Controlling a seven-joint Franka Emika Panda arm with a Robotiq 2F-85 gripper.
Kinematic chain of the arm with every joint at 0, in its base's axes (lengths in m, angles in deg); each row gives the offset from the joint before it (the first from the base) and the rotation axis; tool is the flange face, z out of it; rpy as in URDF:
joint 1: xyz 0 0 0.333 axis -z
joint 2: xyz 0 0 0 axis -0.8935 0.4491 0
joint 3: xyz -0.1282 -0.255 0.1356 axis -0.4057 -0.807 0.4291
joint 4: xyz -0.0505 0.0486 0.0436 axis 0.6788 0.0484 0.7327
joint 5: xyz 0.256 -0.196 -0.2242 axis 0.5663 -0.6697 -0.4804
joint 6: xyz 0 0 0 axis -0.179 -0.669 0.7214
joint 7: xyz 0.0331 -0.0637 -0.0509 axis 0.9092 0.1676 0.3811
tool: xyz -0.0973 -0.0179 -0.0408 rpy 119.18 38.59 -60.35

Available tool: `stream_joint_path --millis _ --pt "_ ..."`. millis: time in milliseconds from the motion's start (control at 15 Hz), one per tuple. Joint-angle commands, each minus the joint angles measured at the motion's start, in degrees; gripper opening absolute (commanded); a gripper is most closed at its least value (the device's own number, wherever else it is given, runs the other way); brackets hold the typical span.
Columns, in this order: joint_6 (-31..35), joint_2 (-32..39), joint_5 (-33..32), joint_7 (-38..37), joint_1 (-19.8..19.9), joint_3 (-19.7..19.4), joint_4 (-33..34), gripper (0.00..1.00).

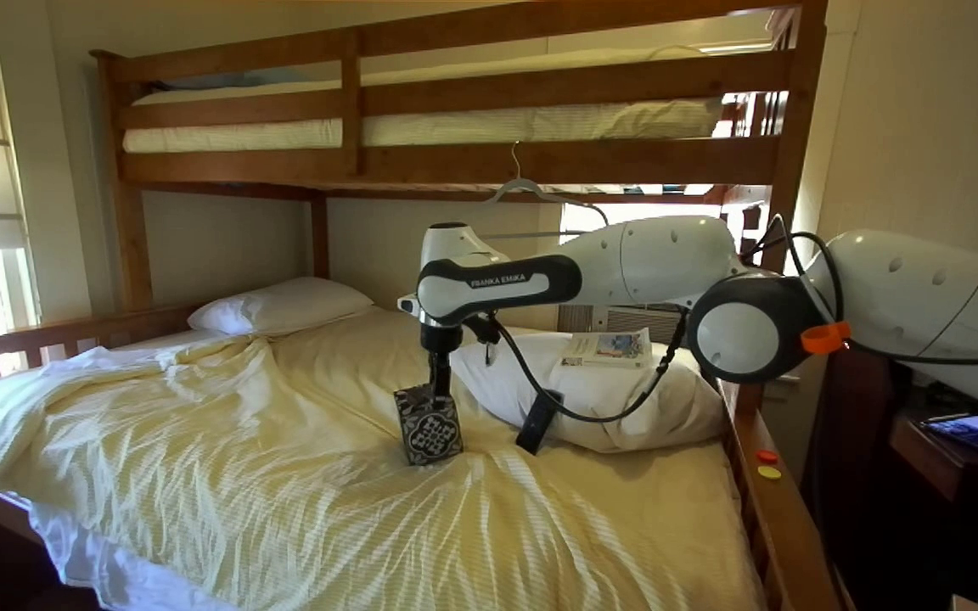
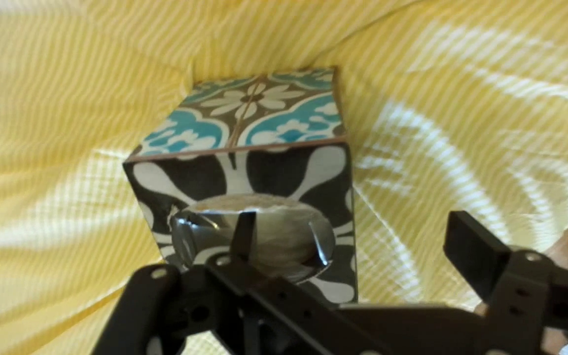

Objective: Move the tissue box to the back.

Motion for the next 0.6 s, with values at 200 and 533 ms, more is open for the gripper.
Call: stream_joint_path --millis 200,533 --pt "-17.79 -7.65 -0.07 -14.38 -0.91 -2.50 -4.55 1.00" --pt "-35.10 -11.66 -0.33 -17.13 -1.48 -2.37 -5.36 1.00"
